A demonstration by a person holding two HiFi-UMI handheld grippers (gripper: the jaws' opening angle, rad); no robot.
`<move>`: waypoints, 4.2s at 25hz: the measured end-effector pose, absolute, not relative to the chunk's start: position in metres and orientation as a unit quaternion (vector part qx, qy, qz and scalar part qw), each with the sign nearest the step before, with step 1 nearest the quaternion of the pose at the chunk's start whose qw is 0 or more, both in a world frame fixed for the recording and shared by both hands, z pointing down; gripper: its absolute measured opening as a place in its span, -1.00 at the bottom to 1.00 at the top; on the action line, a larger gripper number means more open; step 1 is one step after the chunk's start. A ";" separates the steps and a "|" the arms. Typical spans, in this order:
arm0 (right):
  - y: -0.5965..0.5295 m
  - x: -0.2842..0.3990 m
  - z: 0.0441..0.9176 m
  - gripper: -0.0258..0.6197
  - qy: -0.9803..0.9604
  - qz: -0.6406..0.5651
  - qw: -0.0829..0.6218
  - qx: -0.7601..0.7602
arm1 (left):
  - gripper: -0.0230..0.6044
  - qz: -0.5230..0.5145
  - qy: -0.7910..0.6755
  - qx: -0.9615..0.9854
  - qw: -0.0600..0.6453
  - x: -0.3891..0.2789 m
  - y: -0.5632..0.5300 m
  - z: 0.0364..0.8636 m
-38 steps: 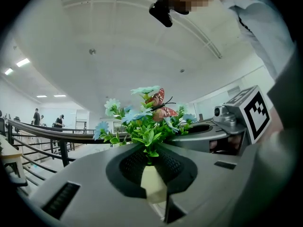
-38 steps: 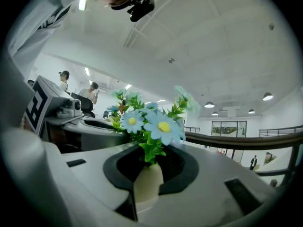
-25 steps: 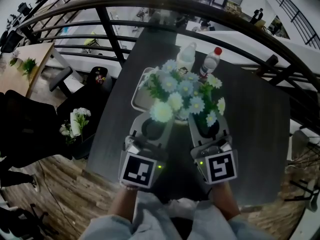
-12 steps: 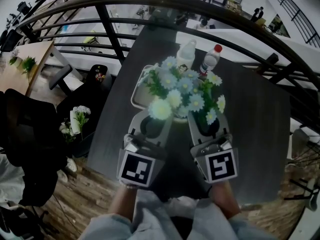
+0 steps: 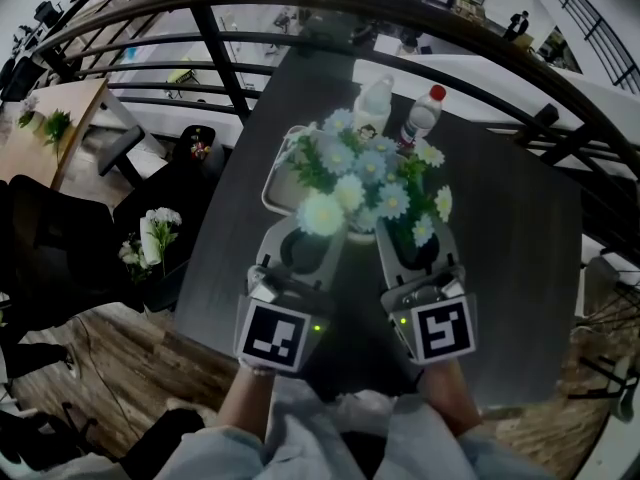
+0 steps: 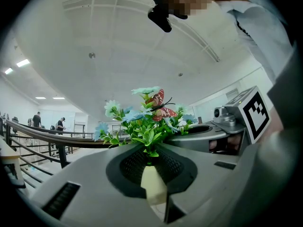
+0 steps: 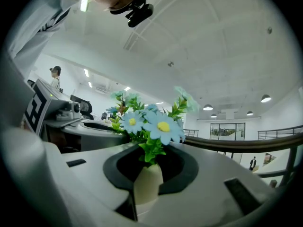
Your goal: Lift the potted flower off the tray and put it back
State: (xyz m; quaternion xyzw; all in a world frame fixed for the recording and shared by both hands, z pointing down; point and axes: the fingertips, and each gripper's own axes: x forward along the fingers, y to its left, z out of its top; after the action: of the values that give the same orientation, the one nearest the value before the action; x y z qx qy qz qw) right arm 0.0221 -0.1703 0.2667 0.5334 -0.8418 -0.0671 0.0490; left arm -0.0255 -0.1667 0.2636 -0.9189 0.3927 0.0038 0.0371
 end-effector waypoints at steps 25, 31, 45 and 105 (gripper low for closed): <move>-0.212 0.008 0.309 -0.71 -0.857 -0.048 0.047 0.510 | -0.81 -0.018 0.411 -0.911 0.027 -0.038 -0.206 0.306; -0.235 0.004 0.326 -0.71 -0.860 -0.037 0.052 0.506 | -0.81 -0.034 0.412 -0.910 0.032 -0.042 -0.227 0.322; -0.270 0.002 0.372 -0.71 -0.865 0.006 0.046 0.500 | -0.81 -0.062 0.425 -0.903 0.013 -0.044 -0.260 0.368; -0.277 0.005 0.455 -0.46 -0.869 0.099 0.052 0.481 | -0.63 -0.089 0.435 -0.894 -0.058 -0.056 -0.270 0.450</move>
State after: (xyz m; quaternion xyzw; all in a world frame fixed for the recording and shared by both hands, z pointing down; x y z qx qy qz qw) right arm 0.0051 -0.2772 0.4549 0.4812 -0.8695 0.0990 0.0518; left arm -0.0555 -0.2702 0.4500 -0.8940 0.4354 -0.0891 -0.0577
